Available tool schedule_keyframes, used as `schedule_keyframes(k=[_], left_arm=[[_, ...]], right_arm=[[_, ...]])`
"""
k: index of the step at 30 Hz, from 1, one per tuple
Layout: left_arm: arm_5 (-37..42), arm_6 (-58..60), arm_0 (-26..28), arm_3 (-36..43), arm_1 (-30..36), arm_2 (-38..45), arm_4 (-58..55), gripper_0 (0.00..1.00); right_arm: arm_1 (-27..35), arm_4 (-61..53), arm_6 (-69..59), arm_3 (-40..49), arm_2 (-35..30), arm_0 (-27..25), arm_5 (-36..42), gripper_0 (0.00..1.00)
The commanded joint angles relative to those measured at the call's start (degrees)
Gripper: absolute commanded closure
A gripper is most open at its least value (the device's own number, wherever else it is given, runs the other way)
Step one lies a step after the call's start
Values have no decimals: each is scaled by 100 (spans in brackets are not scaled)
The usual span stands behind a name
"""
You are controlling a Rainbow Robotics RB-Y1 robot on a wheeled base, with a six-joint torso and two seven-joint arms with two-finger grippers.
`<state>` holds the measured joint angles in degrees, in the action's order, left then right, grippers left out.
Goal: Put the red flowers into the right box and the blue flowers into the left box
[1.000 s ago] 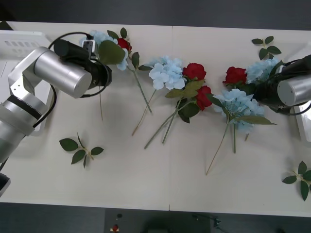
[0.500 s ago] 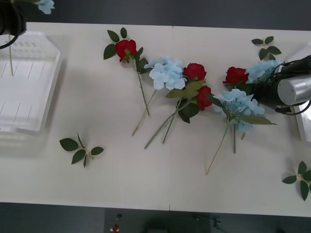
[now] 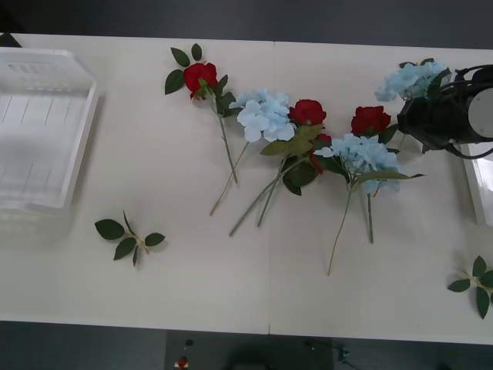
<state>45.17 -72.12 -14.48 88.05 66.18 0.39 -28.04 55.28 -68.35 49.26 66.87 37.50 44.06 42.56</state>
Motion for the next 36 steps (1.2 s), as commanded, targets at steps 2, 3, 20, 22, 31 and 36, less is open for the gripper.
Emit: schedule_keyframes(k=[2, 3, 20, 22, 31, 36], left_arm=[[-70, -258, -222, 143, 70, -47, 18, 26], [-70, -258, -222, 160, 70, -47, 9, 22], [1204, -1146, -1724, 1004, -1222, -988, -1582, 2], [1196, -1128, -1962, 731, -1635, -1234, -1582, 2], [-132, -1155, -2955, -1800, -3709, -2095, -773, 2], [-808, -1128, -3342, -2679, -4316, -2491, -685, 3]], right_arm=[[572, -125, 699, 916, -709, -223, -37, 100], [616, -134, 787, 1004, -806, -284, -37, 100], [739, -486, 3494, 4783, -3548, -3141, -54, 100], [704, -530, 3635, 5126, -3565, -3229, -107, 100], [89, -1259, 3978, 6066, -3565, -3343, -309, 100], [-237, -2296, 4786, 6092, -3565, -3343, -301, 100]])
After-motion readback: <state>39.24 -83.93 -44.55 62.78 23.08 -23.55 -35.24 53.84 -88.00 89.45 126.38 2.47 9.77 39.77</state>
